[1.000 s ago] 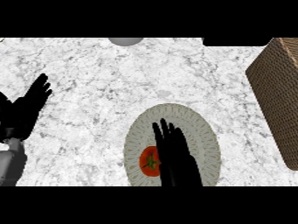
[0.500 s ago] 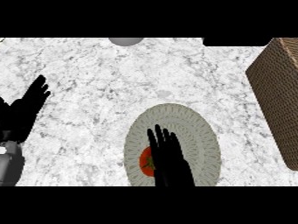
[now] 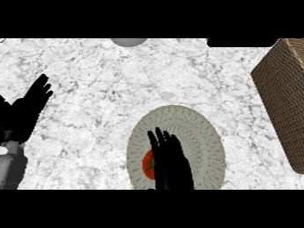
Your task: Pick the tomato from the placemat and place it in the basket
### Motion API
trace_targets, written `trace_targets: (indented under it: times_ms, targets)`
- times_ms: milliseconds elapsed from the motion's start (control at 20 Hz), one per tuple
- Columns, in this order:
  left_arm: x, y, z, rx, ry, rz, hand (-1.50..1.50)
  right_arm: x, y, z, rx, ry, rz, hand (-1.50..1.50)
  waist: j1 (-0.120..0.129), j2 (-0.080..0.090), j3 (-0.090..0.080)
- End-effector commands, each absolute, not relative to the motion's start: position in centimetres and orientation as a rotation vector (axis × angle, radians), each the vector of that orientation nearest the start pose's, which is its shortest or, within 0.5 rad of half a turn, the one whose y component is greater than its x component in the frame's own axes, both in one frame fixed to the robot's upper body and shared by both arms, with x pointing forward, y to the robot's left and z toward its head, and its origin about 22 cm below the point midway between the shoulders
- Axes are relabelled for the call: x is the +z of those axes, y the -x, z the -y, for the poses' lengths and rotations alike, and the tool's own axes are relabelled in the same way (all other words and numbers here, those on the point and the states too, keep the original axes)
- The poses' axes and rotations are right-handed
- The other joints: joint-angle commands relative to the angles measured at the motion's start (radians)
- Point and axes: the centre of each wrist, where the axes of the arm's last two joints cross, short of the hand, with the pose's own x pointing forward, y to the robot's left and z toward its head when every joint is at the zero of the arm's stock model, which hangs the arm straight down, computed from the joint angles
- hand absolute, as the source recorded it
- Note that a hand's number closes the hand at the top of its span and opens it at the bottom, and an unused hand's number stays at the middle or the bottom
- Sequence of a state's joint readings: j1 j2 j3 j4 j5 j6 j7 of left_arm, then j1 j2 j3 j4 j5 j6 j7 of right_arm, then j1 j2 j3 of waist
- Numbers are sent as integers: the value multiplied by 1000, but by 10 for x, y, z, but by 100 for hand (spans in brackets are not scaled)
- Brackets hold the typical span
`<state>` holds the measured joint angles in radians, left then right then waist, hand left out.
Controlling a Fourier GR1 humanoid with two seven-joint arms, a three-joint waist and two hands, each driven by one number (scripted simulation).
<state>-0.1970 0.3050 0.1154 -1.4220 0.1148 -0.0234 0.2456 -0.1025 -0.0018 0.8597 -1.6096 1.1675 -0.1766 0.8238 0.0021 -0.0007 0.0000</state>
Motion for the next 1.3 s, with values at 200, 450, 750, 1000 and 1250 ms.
trace_targets:
  times_ms: [200,450,750,1000,1250]
  targets:
    - [42,-288,-319,-68,-188,1373,0,-2,-176,31,1102,855,1341,150,0,0,0]
    - [21,-307,-308,-84,-195,1382,0,1,-184,24,1137,838,1343,150,-4,2,0]
    - [44,-300,-317,-81,-194,1417,0,42,-297,103,370,1017,913,150,5,37,3]
    - [50,-307,-302,-126,-142,1439,0,72,-354,117,196,1040,781,150,83,44,0]
    - [57,-313,-292,-157,-128,1453,0,112,-389,118,-43,1050,925,150,110,40,2]
